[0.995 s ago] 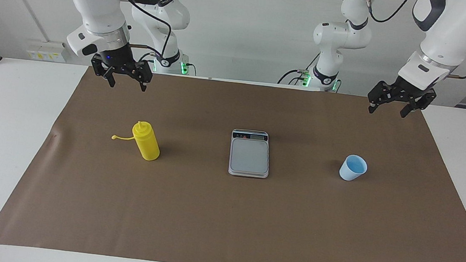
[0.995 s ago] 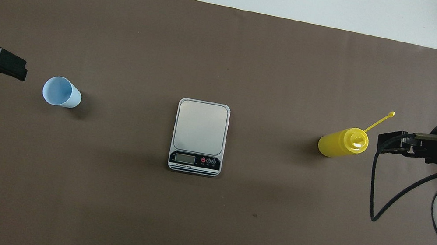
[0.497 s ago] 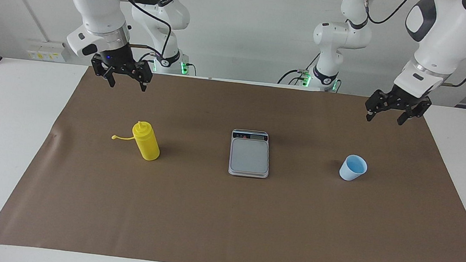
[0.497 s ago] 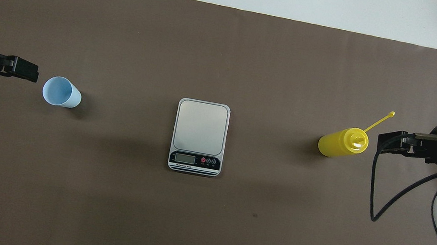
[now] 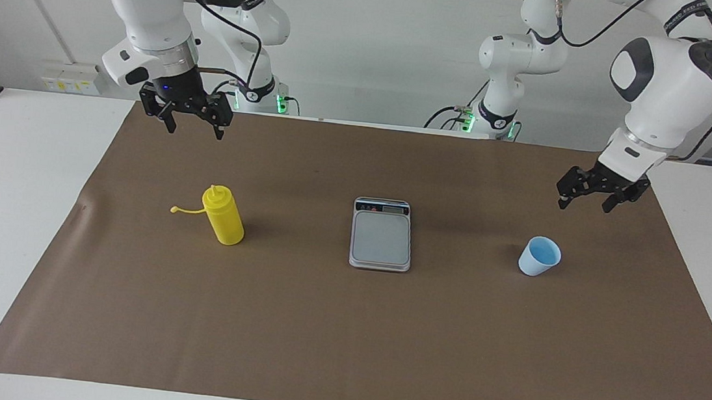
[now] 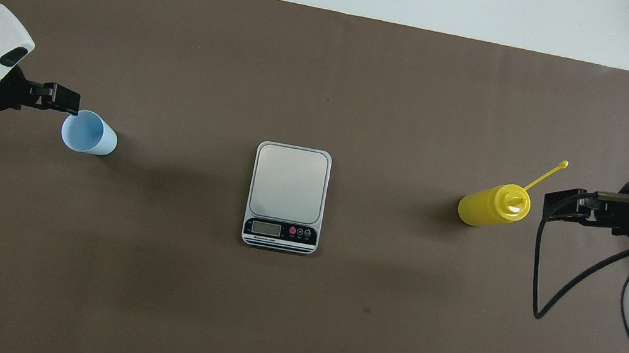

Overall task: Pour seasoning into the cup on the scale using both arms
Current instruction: 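Grasp the light blue cup with the left gripper and lift it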

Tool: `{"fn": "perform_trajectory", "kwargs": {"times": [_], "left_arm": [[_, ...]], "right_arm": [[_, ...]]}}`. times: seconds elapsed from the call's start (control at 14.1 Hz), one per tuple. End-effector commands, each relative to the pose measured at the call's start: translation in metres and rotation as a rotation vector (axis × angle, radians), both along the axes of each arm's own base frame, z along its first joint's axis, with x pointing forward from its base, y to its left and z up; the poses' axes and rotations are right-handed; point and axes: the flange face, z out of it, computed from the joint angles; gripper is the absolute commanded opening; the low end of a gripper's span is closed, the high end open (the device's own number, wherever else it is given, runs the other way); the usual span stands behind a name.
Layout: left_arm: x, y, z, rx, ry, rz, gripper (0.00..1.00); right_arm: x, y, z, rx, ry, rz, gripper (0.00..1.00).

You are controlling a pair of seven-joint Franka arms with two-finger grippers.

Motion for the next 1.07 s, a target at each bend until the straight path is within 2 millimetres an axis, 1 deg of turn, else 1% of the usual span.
{"fn": "perform_trajectory", "kwargs": {"times": [0.0, 0.07, 0.21, 0.36, 0.5, 0.57, 0.64, 0.78, 0.99], "left_arm": [[-0.01, 0.015, -0.026, 0.007, -0.03, 0.046, 1.0], [-0.016, 0.019, -0.036, 0.008, -0.029, 0.052, 1.0], [-0.02, 0.021, -0.048, 0.007, -0.039, 0.057, 1.0], [-0.019, 0.024, -0.058, 0.006, -0.044, 0.065, 1.0], [-0.028, 0.024, -0.072, 0.007, -0.045, 0.066, 1.0], [-0.028, 0.024, -0.075, 0.006, -0.059, 0.068, 1.0], [-0.029, 0.024, -0.082, 0.005, -0.054, 0.084, 1.0], [-0.026, 0.024, -0.103, 0.0, -0.042, 0.095, 1.0], [-0.027, 0.024, -0.111, -0.002, -0.031, 0.117, 1.0]], "right_arm": [[-0.003, -0.004, 0.001, 0.003, 0.003, -0.017, 1.0], [-0.003, -0.003, 0.001, 0.003, 0.003, -0.015, 1.0], [-0.003, -0.004, 0.001, 0.003, 0.003, -0.017, 1.0], [-0.003, -0.004, 0.001, 0.003, 0.003, -0.017, 1.0], [-0.003, -0.004, 0.001, 0.003, 0.003, -0.017, 1.0], [-0.003, -0.003, 0.001, 0.003, 0.003, -0.015, 1.0], [-0.003, -0.004, 0.001, 0.003, 0.003, -0.017, 1.0], [-0.003, -0.004, 0.001, 0.003, 0.003, -0.017, 1.0], [-0.003, -0.004, 0.001, 0.003, 0.003, -0.017, 1.0]]}}
